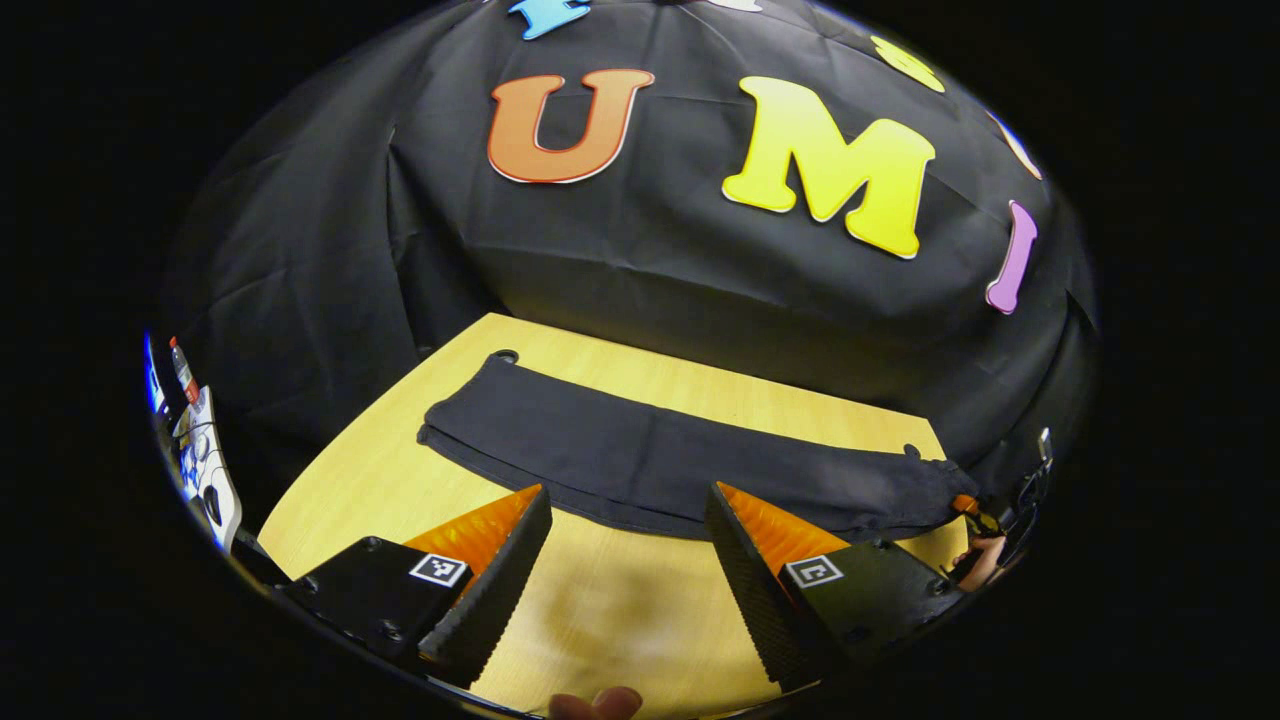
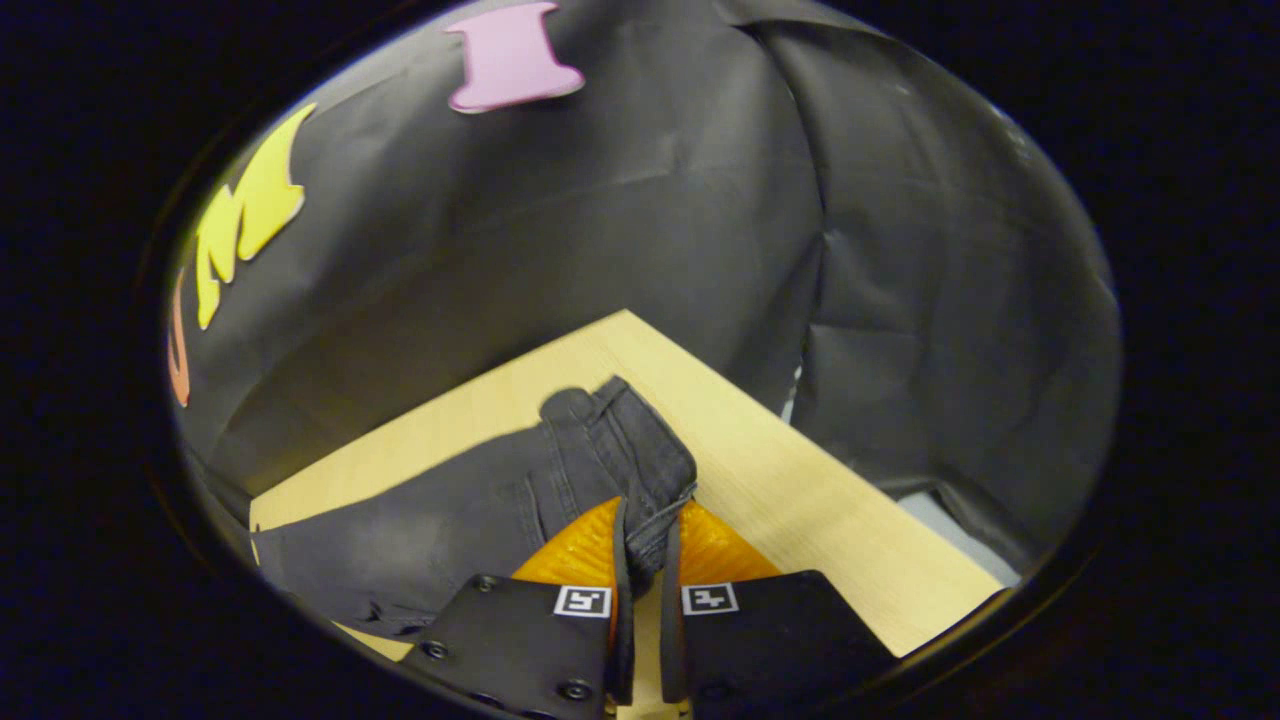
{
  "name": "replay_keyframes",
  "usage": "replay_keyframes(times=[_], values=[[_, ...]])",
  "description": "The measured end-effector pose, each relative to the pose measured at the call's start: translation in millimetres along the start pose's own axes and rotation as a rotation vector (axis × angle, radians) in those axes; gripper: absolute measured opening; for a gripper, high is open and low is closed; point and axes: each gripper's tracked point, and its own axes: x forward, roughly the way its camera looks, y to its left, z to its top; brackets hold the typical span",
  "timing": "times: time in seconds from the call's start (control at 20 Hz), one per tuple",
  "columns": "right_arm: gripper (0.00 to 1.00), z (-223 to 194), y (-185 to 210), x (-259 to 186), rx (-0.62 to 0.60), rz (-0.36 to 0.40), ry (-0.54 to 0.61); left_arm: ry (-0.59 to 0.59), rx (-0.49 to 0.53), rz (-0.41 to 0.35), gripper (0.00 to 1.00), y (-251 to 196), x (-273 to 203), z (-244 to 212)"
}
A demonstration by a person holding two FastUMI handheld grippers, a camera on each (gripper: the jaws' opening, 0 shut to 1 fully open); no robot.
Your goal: Grasp the waist and the cuffs of the jeans and fold them to make the two legs overlap; first hold the waist and fold one-third of the jeans toward the cuffs, then hold the cuffs and fold the remaining one-third in the same direction to finish folding.
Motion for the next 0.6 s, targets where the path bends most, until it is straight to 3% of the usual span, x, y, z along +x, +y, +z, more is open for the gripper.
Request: replay_keyframes(times=[0.2, 0.25, 0.3, 0.35, 0.4, 0.45, 0.5, 0.6], values=[[0.11, 47, 78, -69, -0.222, 0.149, -0.138, -0.049, -0.013, 0.037, 0.99, 35, 0, 10], [0.06, 49, 98, -89, -0.278, 0.198, -0.172, -0.064, -0.010, 0.047, 0.99, 44, 0, 12], [0.10, 49, 125, -109, -0.331, 0.248, -0.200, -0.082, -0.009, 0.058, 0.99, 54, -1, 15], [0.14, 45, 150, -130, -0.367, 0.300, -0.219, -0.097, -0.008, 0.065, 0.99, 65, -3, 18], [0.11, 41, 172, -145, -0.386, 0.351, -0.220, -0.108, -0.012, 0.074, 0.99, 75, -4, 18], [0.14, 35, 193, -162, -0.404, 0.398, -0.214, -0.116, -0.019, 0.083, 0.99, 86, -7, 18], [0.07, 22, 210, -172, -0.428, 0.430, -0.205, -0.124, -0.030, 0.093, 0.99, 98, -11, 19], [0.10, -17, 227, -183, -0.460, 0.492, -0.165, -0.139, -0.053, 0.115, 0.99, 123, -21, 19]])
